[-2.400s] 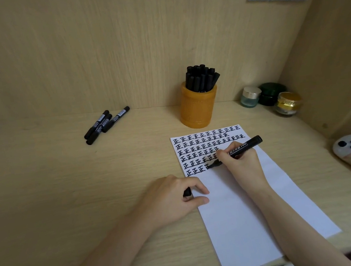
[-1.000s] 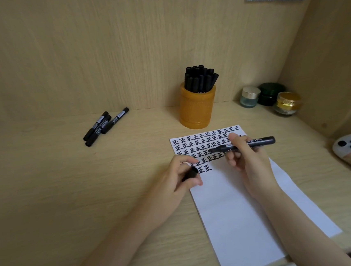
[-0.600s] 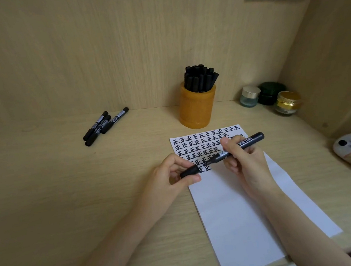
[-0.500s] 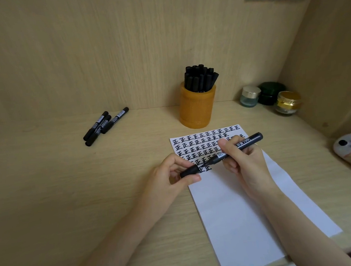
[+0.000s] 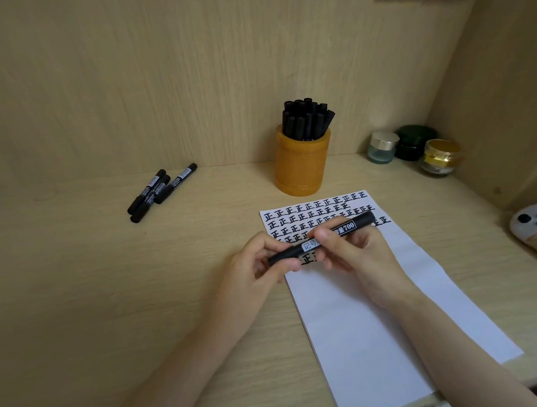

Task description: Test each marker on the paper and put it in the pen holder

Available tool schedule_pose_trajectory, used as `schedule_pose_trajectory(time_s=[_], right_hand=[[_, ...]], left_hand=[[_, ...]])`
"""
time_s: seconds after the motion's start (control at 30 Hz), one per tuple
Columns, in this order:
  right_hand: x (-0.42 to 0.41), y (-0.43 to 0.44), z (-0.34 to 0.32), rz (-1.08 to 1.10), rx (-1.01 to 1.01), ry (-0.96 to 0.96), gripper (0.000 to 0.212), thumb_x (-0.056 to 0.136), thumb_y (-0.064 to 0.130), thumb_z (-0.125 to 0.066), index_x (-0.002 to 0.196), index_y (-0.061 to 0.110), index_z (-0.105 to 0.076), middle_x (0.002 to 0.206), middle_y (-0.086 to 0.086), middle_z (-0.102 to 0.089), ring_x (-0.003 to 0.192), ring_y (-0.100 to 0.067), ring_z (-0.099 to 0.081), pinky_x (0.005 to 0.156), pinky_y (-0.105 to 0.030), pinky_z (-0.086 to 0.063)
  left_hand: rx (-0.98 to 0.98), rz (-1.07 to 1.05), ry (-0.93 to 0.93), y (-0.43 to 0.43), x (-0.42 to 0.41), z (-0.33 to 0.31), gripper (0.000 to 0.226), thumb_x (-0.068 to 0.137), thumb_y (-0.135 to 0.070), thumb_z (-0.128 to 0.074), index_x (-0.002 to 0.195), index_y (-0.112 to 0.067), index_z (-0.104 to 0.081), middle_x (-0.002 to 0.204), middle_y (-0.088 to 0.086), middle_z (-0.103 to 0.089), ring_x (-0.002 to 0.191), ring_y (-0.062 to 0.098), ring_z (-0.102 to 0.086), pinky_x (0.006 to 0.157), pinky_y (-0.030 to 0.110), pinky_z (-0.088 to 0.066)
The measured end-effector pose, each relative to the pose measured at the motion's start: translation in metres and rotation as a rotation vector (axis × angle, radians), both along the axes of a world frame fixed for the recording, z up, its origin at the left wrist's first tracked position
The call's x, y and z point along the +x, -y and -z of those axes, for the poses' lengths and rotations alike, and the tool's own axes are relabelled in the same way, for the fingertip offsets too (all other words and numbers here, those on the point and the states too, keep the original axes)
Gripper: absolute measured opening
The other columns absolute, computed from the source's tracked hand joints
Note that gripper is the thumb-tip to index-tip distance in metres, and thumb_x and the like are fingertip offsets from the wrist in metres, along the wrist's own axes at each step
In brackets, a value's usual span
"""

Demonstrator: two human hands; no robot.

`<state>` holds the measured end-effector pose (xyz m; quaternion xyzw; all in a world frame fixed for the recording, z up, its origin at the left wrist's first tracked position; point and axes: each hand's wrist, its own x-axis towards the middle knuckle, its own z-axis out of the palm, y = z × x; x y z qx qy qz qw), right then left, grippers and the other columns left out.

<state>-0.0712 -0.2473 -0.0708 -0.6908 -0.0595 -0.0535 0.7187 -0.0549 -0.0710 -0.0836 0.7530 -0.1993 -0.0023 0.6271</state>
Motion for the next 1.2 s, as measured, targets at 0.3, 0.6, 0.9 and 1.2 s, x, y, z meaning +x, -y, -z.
schedule_pose_trajectory(time_s=[0.3, 0.6, 0.9, 1.2], right_hand=[[0.005, -0.004, 0.000, -0.029, 0.005, -0.017, 0.011, 0.082, 0.026, -0.070, 0.081, 0.015, -0.069, 0.060, 0.000, -0.062, 0.053, -0.009, -0.052, 0.053, -0.016, -0.040], [0.007, -0.005, 0.001, -0.015, 0.007, -0.012, 0.018, 0.078, 0.026, -0.063, 0.085, 0.010, -0.067, 0.058, 0.001, -0.061, 0.051, -0.006, -0.051, 0.050, -0.013, -0.039], [0.009, -0.007, 0.003, 0.328, -0.057, 0.007, 0.066, 0.067, 0.037, -0.074, 0.128, 0.025, -0.050, 0.097, 0.006, -0.058, 0.086, -0.007, -0.058, 0.074, -0.020, -0.048], [0.018, -0.004, 0.003, 0.341, -0.870, 0.717, 0.021, 0.087, 0.031, -0.062, 0.102, 0.019, -0.072, 0.098, 0.008, -0.067, 0.094, -0.011, -0.045, 0.089, -0.023, -0.031]], left_hand=[[-0.054, -0.016, 0.021, 0.001, 0.000, 0.001, 0.019, 0.080, -0.002, -0.069, 0.079, -0.017, -0.058, 0.073, -0.003, -0.073, 0.064, 0.000, -0.062, 0.058, 0.012, -0.043], [-0.058, -0.032, 0.041, 0.003, 0.000, 0.000, 0.020, 0.080, -0.002, -0.070, 0.079, -0.019, -0.059, 0.076, -0.011, -0.073, 0.070, 0.000, -0.066, 0.066, 0.011, -0.046], [0.001, -0.152, 0.096, 0.004, 0.002, -0.005, 0.016, 0.078, -0.018, -0.074, 0.085, -0.029, -0.064, 0.086, -0.017, -0.072, 0.076, 0.019, -0.067, 0.074, 0.039, -0.053], [0.026, -0.206, 0.259, 0.007, 0.010, -0.023, 0.007, 0.081, -0.025, -0.071, 0.087, -0.026, -0.067, 0.067, -0.008, -0.069, 0.060, 0.018, -0.060, 0.058, 0.028, -0.048]])
